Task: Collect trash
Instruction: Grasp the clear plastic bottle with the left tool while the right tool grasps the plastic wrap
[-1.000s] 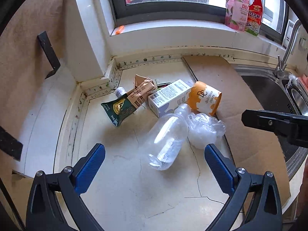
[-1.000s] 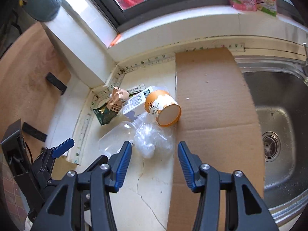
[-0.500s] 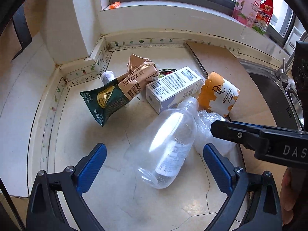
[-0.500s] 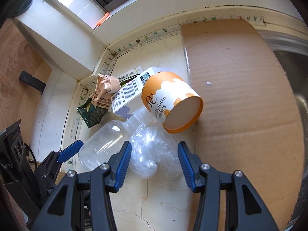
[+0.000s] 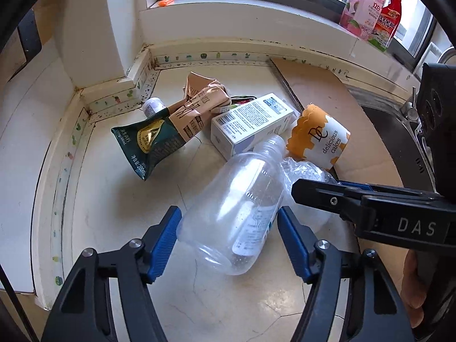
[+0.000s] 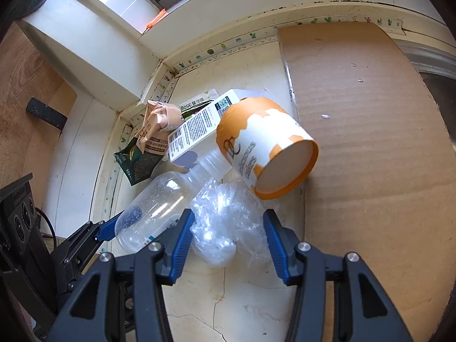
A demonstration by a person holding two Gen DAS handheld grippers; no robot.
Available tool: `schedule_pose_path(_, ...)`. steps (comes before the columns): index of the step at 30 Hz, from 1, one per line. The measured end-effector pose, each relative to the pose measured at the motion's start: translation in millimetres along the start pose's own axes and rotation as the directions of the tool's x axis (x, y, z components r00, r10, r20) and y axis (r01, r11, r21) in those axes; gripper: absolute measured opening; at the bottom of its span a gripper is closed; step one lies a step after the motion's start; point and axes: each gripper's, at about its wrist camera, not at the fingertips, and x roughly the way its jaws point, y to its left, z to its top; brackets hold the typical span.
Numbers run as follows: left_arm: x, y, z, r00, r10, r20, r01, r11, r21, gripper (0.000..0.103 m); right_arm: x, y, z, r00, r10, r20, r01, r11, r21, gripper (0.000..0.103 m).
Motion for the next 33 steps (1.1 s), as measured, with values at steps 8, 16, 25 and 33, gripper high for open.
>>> schedule_pose_path(8,-13,-4,-8,0.999,0.03,0.024,-0.03,1.0,0.004,0.065,1,4,-2,1.0,-0.009,0.0,0.009,1.0,-0.023,0.032)
schedule_pose_path(16,-36,-7,-15,0.997,0.056,0.048,-0.056,0.998,-0.004,0.064,-8,13,-11,1.0,-0.021,0.008,0.021,0.999,-0.04,0.022)
schedule_pose_path(25,-80,-14,-36,0.993,0.105,0.062,-0.103,0.994,-0.042,0.063,-50,19,-40,0.999,0.038,0.038,-0.037,0.998,-0.043,0.021)
schedule_pose_path(33,-138,-35,-74,0.985,0.138,0.099,-0.13,0.988,-0.087,0.062,-117,26,-89,0.99,0.118,0.073,-0.111,0.99,-0.087,0.021)
